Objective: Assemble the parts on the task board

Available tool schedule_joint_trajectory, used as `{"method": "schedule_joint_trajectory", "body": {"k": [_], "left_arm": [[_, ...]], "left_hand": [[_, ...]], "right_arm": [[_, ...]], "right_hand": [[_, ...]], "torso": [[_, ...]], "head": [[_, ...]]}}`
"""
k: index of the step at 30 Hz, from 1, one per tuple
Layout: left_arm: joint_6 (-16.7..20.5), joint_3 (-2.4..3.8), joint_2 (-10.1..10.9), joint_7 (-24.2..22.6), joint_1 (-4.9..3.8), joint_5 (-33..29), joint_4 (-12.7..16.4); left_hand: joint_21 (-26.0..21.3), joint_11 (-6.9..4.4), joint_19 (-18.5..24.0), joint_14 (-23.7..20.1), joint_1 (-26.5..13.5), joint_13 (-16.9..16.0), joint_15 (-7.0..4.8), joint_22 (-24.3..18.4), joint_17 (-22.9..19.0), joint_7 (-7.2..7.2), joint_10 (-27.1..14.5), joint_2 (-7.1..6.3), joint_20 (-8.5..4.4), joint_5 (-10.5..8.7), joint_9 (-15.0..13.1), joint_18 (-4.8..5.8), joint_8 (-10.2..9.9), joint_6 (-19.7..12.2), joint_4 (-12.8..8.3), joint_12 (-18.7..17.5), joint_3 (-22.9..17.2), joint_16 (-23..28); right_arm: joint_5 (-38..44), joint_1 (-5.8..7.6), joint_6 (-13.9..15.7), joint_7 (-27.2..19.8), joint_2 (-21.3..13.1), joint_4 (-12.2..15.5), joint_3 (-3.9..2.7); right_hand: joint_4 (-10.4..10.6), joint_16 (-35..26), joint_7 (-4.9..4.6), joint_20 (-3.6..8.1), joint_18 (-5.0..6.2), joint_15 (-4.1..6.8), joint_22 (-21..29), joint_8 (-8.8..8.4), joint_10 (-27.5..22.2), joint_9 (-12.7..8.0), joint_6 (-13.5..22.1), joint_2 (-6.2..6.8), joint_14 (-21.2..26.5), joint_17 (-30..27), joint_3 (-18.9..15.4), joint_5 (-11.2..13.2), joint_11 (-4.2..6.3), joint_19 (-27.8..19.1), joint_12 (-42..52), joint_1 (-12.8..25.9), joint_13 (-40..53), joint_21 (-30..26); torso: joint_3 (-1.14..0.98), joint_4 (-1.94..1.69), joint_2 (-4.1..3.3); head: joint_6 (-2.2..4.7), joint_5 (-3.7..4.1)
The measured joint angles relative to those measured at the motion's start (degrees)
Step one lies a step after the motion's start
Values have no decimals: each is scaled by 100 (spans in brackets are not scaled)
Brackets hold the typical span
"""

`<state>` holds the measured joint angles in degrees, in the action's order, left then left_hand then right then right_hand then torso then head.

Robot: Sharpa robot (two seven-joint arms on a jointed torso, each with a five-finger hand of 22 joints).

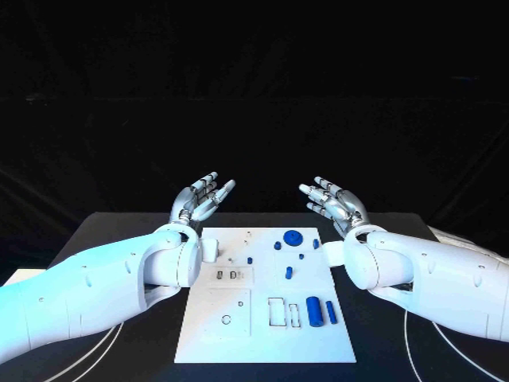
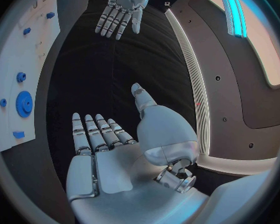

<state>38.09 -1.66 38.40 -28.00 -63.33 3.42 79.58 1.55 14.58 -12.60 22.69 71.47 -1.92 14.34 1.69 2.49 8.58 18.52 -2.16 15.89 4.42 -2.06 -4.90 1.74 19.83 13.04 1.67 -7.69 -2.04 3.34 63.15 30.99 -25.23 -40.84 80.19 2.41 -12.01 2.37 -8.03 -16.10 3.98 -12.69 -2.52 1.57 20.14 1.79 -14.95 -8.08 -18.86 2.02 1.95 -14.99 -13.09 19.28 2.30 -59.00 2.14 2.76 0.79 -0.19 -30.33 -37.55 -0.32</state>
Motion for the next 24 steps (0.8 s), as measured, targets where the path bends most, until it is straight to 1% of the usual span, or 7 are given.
{"method": "schedule_joint_trajectory", "body": {"k": [2, 6, 9, 12, 14, 17, 24], "left_arm": [[-54, -2, 0, 6, 0, 42, -6], [-124, -3, 0, 16, 1, 97, -6], [-153, -3, 0, 20, 1, 120, -7], [-175, -3, 0, 23, 1, 141, -7], [-252, 6, 199, 19, -27, 155, 204], [-365, 41, 452, -5, -73, 172, 257], [-553, 37, 629, 5, -98, 194, 570]], "left_hand": [[3, 28, -20, 70, 111, -8, 14, 11, 7, -9, 48, -1, 20, 5, -5, 0, 8, 48, 16, 3, -16, -26], [163, 98, -458, 817, 356, -54, 31, 91, 97, 12, 582, 58, 87, 27, -47, -50, 84, 448, 39, 85, -40, -181], [547, -20, -1652, 2111, 492, -148, -145, 280, 242, 82, 1794, 117, 69, 27, -142, -280, 289, 1438, -96, 290, -56, -519], [883, -154, -2663, 2714, 540, -216, -327, 416, 291, 200, 2921, 137, 59, 26, -194, -431, 424, 2248, -184, 529, -20, -701], [1000, -247, -2977, 3030, 565, -237, -422, 448, 328, 278, 3287, 162, 38, 26, -222, -498, 503, 2727, -221, 632, -2, -792], [1163, -406, -3417, 3566, 603, -293, -594, 481, 448, 437, 3852, 200, -75, 26, -256, -496, 636, 3281, -241, 777, 0, -949], [1198, -572, -3768, 3972, 603, -346, -748, 459, 636, 366, 4310, 200, -227, 26, -264, -496, 658, 3594, -240, 787, 0, -979]], "right_arm": [[111, 45, -328, 98, 53, -138, 31], [301, 103, -883, 268, 136, -342, 80], [409, 132, -1188, 361, 170, -428, 96], [491, 142, -1413, 435, 185, -472, 105], [803, 240, -1423, 443, 101, -511, 133], [1397, 431, -1293, 413, -110, -662, 75], [2489, 512, -1071, 402, -144, -638, 81]], "right_hand": [[-98, 82, -16, -15, 98, -9, -57, 64, 395, 26, -264, -18, -495, 39, 36, 0, -33, 406, 65, -202, 32, 114], [-240, 258, -69, -37, 315, 59, -161, 176, 1420, 93, -991, 30, -1634, 104, 164, 131, -10, 1276, 210, -719, 90, 371], [-320, 334, -117, -36, 411, 137, -195, 241, 2111, 130, -1593, 91, -2332, 129, 244, 201, 46, 1779, 272, -1053, 115, 514], [-380, 359, -184, -17, 447, 208, -198, 284, 2599, 154, -2113, 139, -2825, 133, 304, 235, 107, 2133, 272, -1264, 119, 611], [-414, 367, -233, 4, 534, 254, -198, 284, 2864, 165, -2436, 185, -3091, 142, 341, 236, 142, 2330, 272, -1351, 124, 660], [-426, 367, -305, 44, 532, 324, -196, 284, 3226, 175, -2896, 219, -3458, 142, 451, 236, 194, 2602, 272, -1459, 124, 715], [-454, 367, -454, 155, 563, 450, -174, 284, 3742, 189, -3517, 320, -4043, 158, 739, 235, 281, 3060, 227, -1606, 129, 814]], "torso": [[1, 0, 1], [1, 0, 2], [3, 0, 2], [3, 0, 3], [10, -7, -34], [24, -30, -120], [44, -76, -293]], "head": [[-3, 0], [-3, 0], [-3, 0], [-2, 0], [-24, 13], [-76, 19], [-72, 39]]}}
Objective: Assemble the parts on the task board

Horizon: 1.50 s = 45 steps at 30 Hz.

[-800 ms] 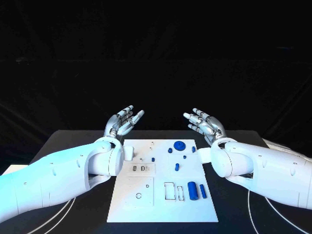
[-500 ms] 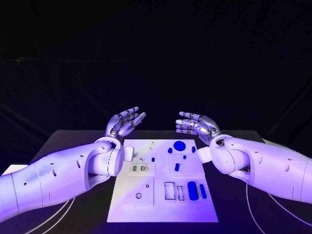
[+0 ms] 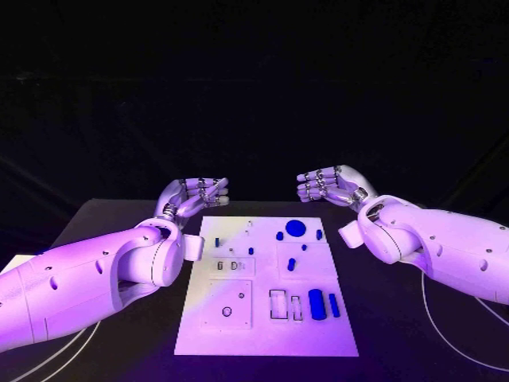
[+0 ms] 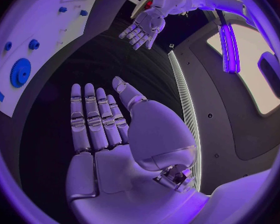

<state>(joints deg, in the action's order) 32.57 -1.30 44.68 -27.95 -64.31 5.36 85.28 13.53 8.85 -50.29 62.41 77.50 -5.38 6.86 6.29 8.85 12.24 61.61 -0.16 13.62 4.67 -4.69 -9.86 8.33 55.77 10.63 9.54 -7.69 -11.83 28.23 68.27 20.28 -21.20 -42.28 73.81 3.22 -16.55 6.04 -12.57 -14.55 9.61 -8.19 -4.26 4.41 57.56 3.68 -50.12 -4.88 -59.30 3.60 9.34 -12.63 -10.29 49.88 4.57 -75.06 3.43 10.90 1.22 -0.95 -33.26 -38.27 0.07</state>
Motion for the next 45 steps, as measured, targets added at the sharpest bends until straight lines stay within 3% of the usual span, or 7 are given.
{"method": "schedule_joint_trajectory", "body": {"k": [11, 18, 21, 26, 28, 32, 45], "left_arm": [[-200, 52, 374, 66, -18, -2, 562], [-383, 96, 621, 106, -24, -15, 1042], [-445, 108, 732, 125, -33, -48, 1264], [-513, 126, 852, 143, -86, -156, 1554], [-535, 126, 879, 150, -99, -202, 1635], [-571, 130, 905, 163, -124, -271, 1742], [-625, 132, 914, 191, -138, -412, 1803]], "left_hand": [[254, -130, -707, 814, 106, -80, -230, 17, 504, -110, 281, -106, -228, -3, -8, 2, -104, 180, -44, -177, 91, -262], [399, -204, -1046, 1153, 174, -80, -367, 74, 868, -171, 396, -174, -370, -4, -18, 3, -126, 281, -168, -261, 180, -470], [424, -212, -1065, 1156, 174, -80, -369, 74, 955, -171, 404, -173, -389, -4, -18, 3, -155, 281, -181, -290, 193, -503], [424, -212, -1065, 1156, 173, -79, -369, 74, 1015, -171, 404, -174, -389, -4, -17, 3, -183, 281, -183, -327, 196, -503], [424, -212, -1065, 1156, 173, -73, -369, 74, 1040, -171, 404, -173, -389, -4, -17, 3, -183, 281, -193, -358, 205, -503], [424, -188, -1064, 1122, 173, -58, -336, 71, 1104, -170, 380, -174, -389, -4, -17, 3, -215, 281, -207, -404, 220, -503], [423, -148, -1064, 1060, 173, -38, -317, 50, 1196, -149, 339, -173, -389, -4, -12, 4, -271, 259, -225, -476, 264, -503]], "right_arm": [[1961, 267, 79, 289, -18, -65, -98], [3534, 407, -98, 771, 32, -35, -112], [4237, 455, -206, 1025, 65, 14, -115], [5258, 512, -403, 1437, 130, 72, -117], [5615, 518, -481, 1594, 159, 87, -117], [6114, 533, -618, 1833, 218, 91, -117], [6769, 543, -1021, 2165, 362, 29, -116]], "right_hand": [[-11, 149, 72, 336, 58, 311, -134, 0, 689, 27, -585, 203, -970, 126, 380, 0, 195, 748, -24, -202, 30, 446], [42, 981, 236, 923, 57, 785, -757, -47, 1106, 13, -881, 425, -2366, 718, 288, -59, 455, 1925, -74, -148, 26, 1689], [77, 1380, 266, 1007, 57, 830, -919, -67, 842, 10, -846, 488, -2446, 1028, 236, -11, 464, 2046, -81, -84, 19, 1985], [129, 2374, 320, 1034, 57, 850, -1155, -67, 769, 15, -824, 532, -2466, 1727, 157, 54, 490, 2238, -61, 73, 33, 2421], [130, 3963, 387, 1017, 58, 904, -1268, -67, 771, 18, -845, 526, -2473, 3173, 157, 79, 507, 2311, -37, 142, 41, 2624], [129, 4851, 414, 1013, 58, 904, -1479, -67, 814, 17, -872, 504, -2473, 3956, 157, 79, 552, 2401, 1, 192, 41, 2992], [60, 6150, 456, 942, -34, 904, -2989, -67, 814, 22, -923, 459, -2473, 5376, 311, 79, 552, 2636, 24, 283, 40, 4406]], "torso": [[68, -49, -303], [111, -79, -503], [130, -89, -585], [159, -103, -726], [165, -108, -770], [169, -127, -856], [179, -160, -1042]], "head": [[45, 95], [91, 168], [126, 191], [197, 220], [216, 229], [257, 246], [305, 285]]}}
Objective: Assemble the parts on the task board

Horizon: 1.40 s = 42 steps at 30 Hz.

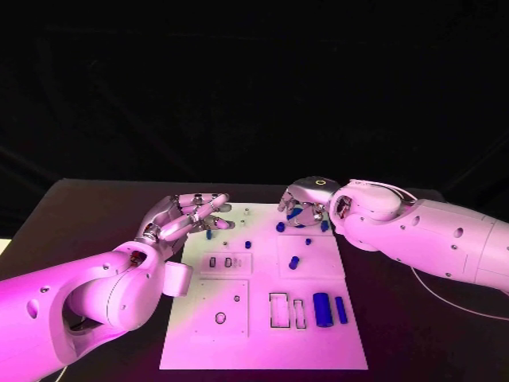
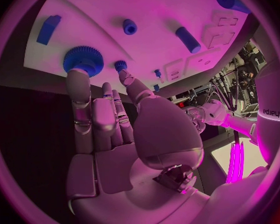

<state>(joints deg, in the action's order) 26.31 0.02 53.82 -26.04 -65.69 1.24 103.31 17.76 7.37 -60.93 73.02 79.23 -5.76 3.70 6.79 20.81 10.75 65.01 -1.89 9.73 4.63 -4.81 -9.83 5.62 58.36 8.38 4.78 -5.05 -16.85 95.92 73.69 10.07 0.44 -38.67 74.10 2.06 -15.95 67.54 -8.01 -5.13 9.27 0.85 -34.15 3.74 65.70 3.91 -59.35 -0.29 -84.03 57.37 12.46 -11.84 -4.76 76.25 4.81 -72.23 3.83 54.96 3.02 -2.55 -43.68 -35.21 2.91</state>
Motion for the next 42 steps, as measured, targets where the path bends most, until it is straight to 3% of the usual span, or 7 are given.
{"method": "schedule_joint_trajectory", "body": {"k": [16, 18, 20, 42], "left_arm": [[-34, 1, 13, 36, -2, -55, 20], [-41, 1, 15, 40, -2, -58, 20], [-45, 1, 18, 43, -2, -60, 20], [-68, 1, 42, 76, -3, -69, 24]], "left_hand": [[-25, 20, 22, -20, -24, 12, 20, -11, 65, 21, -20, 23, 21, 0, 5, 1, -45, -21, -16, -34, 16, 23], [-25, 20, 22, -20, -24, 12, 20, -11, 65, 20, -20, 24, 21, 0, 5, 1, -45, -21, -16, -34, 16, 23], [-25, 40, 22, -39, -24, 12, 40, -11, 74, 41, -40, 23, 21, 0, 11, 1, -45, -42, -2, -34, 30, 23], [-25, 40, 43, -60, 0, 16, 19, -17, 101, 41, -40, 47, 42, 0, 10, 1, -45, -42, -18, -60, 46, 46]], "right_arm": [[165, 0, -233, -4, 75, -1, 1], [171, 0, -247, -9, 85, -2, 1], [175, 0, -261, -14, 92, -2, 1], [177, -7, -331, -78, 222, -124, -4]], "right_hand": [[46, 375, 28, 20, 1, 0, -623, 23, 82, 14, -189, -68, 0, 384, 141, -26, 39, 20, 21, 68, -1, 546], [55, 404, 35, 20, -88, 0, -683, 23, 114, 22, -197, -68, 0, 421, 149, -26, 70, 20, 22, 68, -1, 588], [70, 434, 50, 20, -88, -1, -744, 46, 146, 26, -256, -88, 0, 454, 164, -26, 63, 20, 21, 88, -2, 652], [188, 552, 96, 20, -88, 4, -1035, 90, 383, 52, -507, -182, 5, 562, 360, -31, 129, 19, 65, 180, 13, 920]], "torso": [[7, -7, -88], [7, -7, -95], [7, -7, -102], [4, 0, -159]], "head": [[9, -20], [9, -28], [5, -35], [-35, -81]]}}
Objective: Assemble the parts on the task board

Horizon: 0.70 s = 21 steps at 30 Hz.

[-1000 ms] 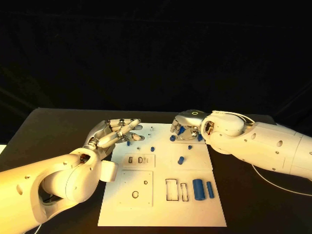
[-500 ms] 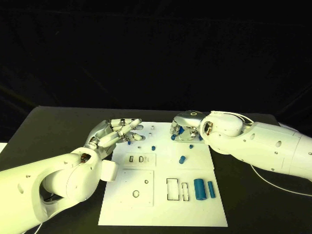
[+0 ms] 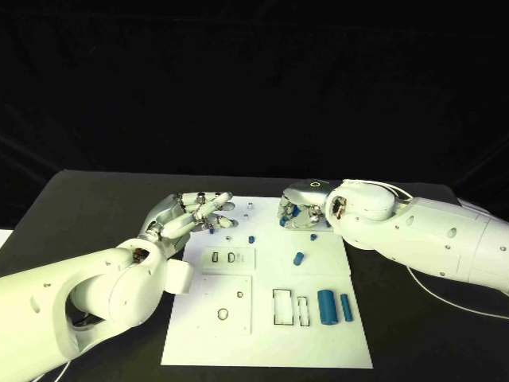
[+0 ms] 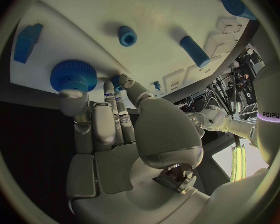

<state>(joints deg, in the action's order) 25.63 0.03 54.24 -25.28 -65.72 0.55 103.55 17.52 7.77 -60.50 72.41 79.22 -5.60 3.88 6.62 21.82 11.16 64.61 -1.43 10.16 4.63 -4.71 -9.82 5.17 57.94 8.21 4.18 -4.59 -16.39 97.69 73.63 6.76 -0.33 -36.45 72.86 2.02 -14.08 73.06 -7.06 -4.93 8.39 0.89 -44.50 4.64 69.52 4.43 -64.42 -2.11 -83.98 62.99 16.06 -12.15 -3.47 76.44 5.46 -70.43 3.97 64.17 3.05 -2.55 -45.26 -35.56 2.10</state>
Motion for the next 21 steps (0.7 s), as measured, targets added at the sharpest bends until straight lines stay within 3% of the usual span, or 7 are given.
{"method": "schedule_joint_trajectory", "body": {"k": [4, 12, 21], "left_arm": [[-2, 0, 3, 5, -1, -1, 0], [-7, 0, 14, 8, -1, -1, -8], [-22, 1, 27, 8, -2, -1, -22]], "left_hand": [[0, 0, 0, 0, 0, 0, 0, 0, 8, 0, 0, 0, 0, 0, 0, 0, -12, 0, 0, 0, 0, 0], [0, 21, 0, 0, 0, 6, 0, 1, 31, 20, -21, 0, 0, 0, 0, 1, -22, -20, -16, 0, 16, 0], [0, 21, 0, -33, 24, 5, 33, -11, 54, 20, -21, 23, 0, 0, 5, 1, -42, -20, -32, 0, 32, 23]], "right_arm": [[0, -21, 219, -1, -16, 27, 10], [-75, -26, 960, 28, -44, 163, 0], [-213, -22, 1390, 186, 294, -84, -5]], "right_hand": [[12, 46, -2, 32, 1, 38, -203, 28, 87, 33, -75, -86, -7, 40, 189, 220, 13, 32, 5, -71, 12, 157], [44, 78, -5, 53, 1, 37, -377, 59, 149, 43, -115, -114, -6, 59, 296, 254, 32, 52, 18, -85, 27, 264], [57, 77, -4, 53, 1, 36, -363, 59, 138, 44, -115, -115, -6, -57, 359, 274, 20, 52, -3, -83, 31, 284]], "torso": [[-1, 3, -3], [-2, 3, -16], [7, 2, -28]], "head": [[-2, -2], [36, -14], [65, -34]]}}
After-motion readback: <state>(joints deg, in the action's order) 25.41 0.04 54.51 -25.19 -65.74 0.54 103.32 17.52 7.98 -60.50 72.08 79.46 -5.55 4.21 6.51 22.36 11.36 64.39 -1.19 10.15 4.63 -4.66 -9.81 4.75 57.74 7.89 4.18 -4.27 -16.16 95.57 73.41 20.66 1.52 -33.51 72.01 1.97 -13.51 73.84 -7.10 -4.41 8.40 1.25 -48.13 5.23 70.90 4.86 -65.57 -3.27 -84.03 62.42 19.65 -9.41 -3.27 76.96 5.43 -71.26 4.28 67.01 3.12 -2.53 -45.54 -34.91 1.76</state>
